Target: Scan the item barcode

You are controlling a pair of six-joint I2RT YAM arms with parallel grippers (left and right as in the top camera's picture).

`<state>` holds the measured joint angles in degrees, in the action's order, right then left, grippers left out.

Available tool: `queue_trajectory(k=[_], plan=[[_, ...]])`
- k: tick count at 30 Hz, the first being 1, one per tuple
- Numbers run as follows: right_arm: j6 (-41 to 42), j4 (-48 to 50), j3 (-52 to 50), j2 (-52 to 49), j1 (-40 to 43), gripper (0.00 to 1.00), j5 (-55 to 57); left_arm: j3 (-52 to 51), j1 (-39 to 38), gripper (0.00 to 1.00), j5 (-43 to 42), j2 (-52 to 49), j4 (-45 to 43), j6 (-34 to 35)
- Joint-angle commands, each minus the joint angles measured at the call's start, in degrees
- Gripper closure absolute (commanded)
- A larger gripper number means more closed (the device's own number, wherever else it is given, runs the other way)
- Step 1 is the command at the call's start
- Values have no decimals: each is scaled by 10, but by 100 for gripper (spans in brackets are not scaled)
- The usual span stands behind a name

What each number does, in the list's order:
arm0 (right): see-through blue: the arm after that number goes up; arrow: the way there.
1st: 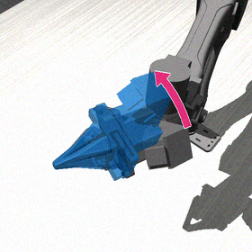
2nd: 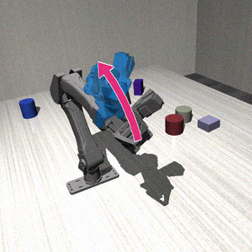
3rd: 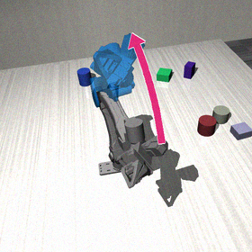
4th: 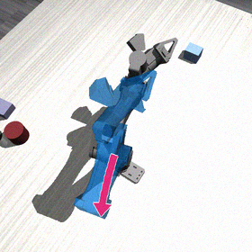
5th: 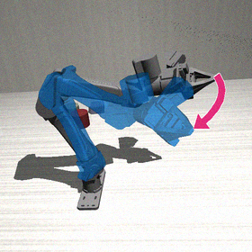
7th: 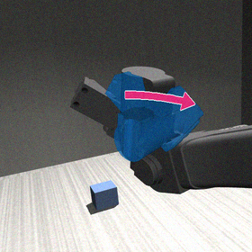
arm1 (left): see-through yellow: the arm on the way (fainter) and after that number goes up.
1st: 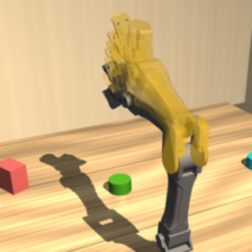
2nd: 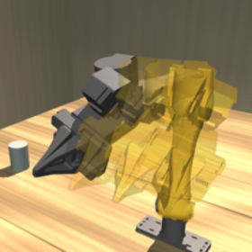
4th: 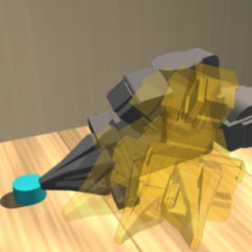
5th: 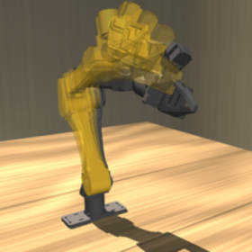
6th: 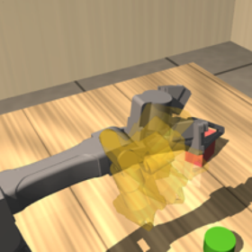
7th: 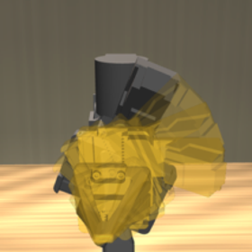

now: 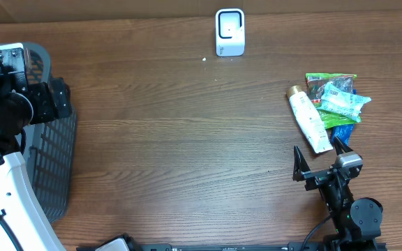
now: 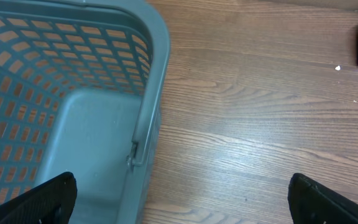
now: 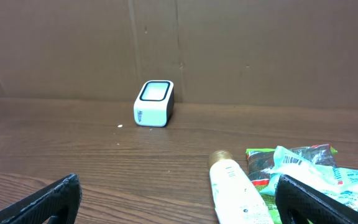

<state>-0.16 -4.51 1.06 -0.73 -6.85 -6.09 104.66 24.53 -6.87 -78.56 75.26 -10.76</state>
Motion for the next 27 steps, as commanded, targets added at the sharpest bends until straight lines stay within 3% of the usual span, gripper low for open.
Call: queue_trajectory(k=[1,23,27], plan=[[1,3,-6,5,-3,0,0,8,2,0,-4,-2,-1,-10],[1,3,-6,5,-3,0,0,8,1,0,-4,12,-1,-10],[1,3,-6,5,-3,0,0,-10,-43,0,37,56,-7,-38]])
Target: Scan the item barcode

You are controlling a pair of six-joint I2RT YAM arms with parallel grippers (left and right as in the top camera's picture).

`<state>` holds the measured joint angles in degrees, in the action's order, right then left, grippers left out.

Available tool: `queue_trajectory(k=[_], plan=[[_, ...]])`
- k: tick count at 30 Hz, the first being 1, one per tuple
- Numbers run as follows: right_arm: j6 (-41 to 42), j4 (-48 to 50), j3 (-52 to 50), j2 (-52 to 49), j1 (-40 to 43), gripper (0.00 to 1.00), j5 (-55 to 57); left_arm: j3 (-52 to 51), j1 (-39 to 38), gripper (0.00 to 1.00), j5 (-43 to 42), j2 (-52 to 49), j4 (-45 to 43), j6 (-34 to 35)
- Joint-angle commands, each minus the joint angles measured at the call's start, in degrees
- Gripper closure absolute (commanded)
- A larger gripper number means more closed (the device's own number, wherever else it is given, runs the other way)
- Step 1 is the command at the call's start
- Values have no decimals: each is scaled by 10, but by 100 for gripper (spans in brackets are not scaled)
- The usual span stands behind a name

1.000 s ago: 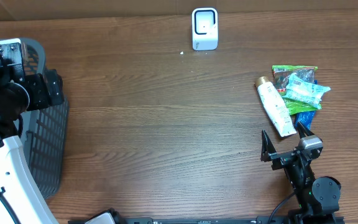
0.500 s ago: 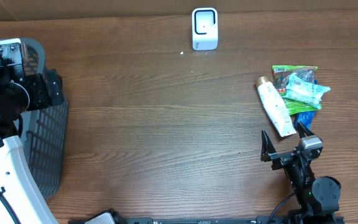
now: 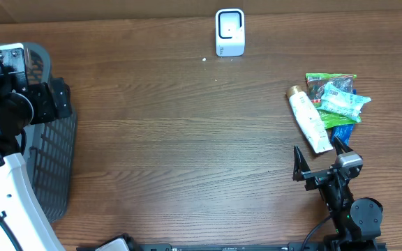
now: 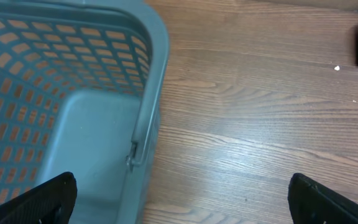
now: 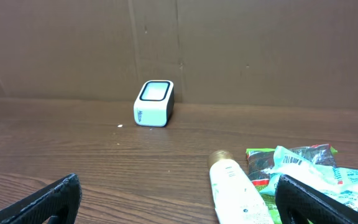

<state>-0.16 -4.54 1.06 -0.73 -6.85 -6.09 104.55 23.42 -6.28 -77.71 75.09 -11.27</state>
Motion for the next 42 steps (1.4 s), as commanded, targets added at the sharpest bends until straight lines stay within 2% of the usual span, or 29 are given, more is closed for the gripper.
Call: queue_trajectory(k=[1,3,6,11,17,24,31,42], plan=[[1,3,-6,5,-3,0,0,-22,-51,0,54,64,-10,-42],[1,3,-6,5,-3,0,0,-70,-88,0,70,109,-33,-44],[1,3,-6,5,-3,0,0,-159,-111,0,47,173,-97,-46],[1,3,-6,5,-3,0,0,-357,-112,0,-54,290,-259,-46],[1,3,-6,5,-3,0,0,-562,-112,0,-130,389,-431,-46],[1,3,-6,5,-3,0,0,-761,-122,0,-146,502,-597,-47],[1,3,-6,5,-3,0,0,-906,-149,0,-136,626,-672,-59],[1,3,-6,5,-3,0,0,-1028,-153,0,-123,765,-707,-59]])
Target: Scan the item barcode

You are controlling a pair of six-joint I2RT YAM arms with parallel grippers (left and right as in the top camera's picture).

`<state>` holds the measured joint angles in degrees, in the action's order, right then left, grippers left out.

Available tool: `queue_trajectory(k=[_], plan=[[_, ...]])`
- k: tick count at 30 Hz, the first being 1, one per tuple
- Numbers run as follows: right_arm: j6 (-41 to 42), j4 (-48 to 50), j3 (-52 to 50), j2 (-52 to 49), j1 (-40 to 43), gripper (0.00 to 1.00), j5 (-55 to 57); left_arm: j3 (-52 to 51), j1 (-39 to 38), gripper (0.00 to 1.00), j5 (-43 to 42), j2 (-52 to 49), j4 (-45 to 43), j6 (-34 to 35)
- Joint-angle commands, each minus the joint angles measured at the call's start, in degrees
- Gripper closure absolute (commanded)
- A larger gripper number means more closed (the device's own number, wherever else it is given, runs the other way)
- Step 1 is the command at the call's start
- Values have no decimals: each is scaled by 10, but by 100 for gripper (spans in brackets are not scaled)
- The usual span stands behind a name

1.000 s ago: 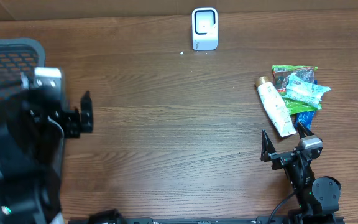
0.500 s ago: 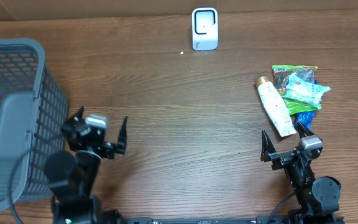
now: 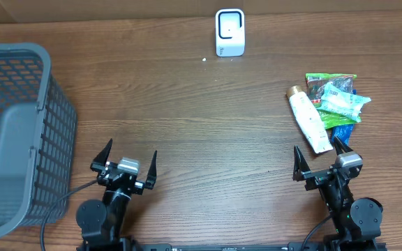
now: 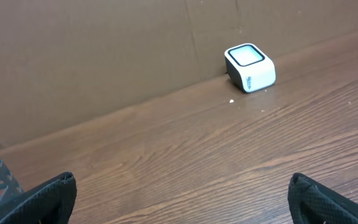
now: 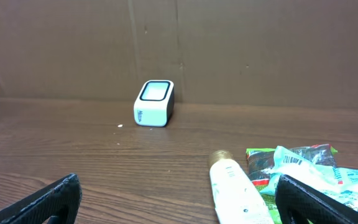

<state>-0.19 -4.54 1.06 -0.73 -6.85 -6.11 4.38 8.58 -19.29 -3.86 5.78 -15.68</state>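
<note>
The white barcode scanner (image 3: 229,31) stands at the table's far edge, also visible as the scanner (image 4: 250,67) and the scanner (image 5: 154,103). A white tube with a gold cap (image 3: 309,120) lies at the right beside a pile of green, pale and blue packets (image 3: 339,97); the tube (image 5: 238,193) is just ahead of my right gripper (image 3: 317,157). That gripper (image 5: 178,190) is open and holds nothing. My left gripper (image 3: 130,155) sits low at the front left, open and holding nothing (image 4: 182,190), facing the scanner.
A grey mesh basket (image 3: 54,132) stands at the left edge; a corner of the basket shows in the left wrist view. A brown cardboard wall (image 5: 229,43) backs the table. A small white speck (image 3: 204,59) lies near the scanner.
My left arm was raised over the basket at the far left; now it sits low at the front left, pointing toward the scanner. The right arm and the items have not moved.
At both earlier moments my left gripper hung open above the basket and the right gripper rested open near the tube, with nothing changing. Now the left gripper is down at the table's front, still open with nothing in it.
</note>
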Motion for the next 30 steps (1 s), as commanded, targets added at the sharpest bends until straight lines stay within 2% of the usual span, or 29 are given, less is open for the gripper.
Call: queue_trajectory(k=[1,30], plan=[[1,3,-6,5,-3,0,1,-37,-4,0,7,34,-20,-15],[1,3,-6,5,-3,0,0,-41,-4,0,15,36,-30,-15]])
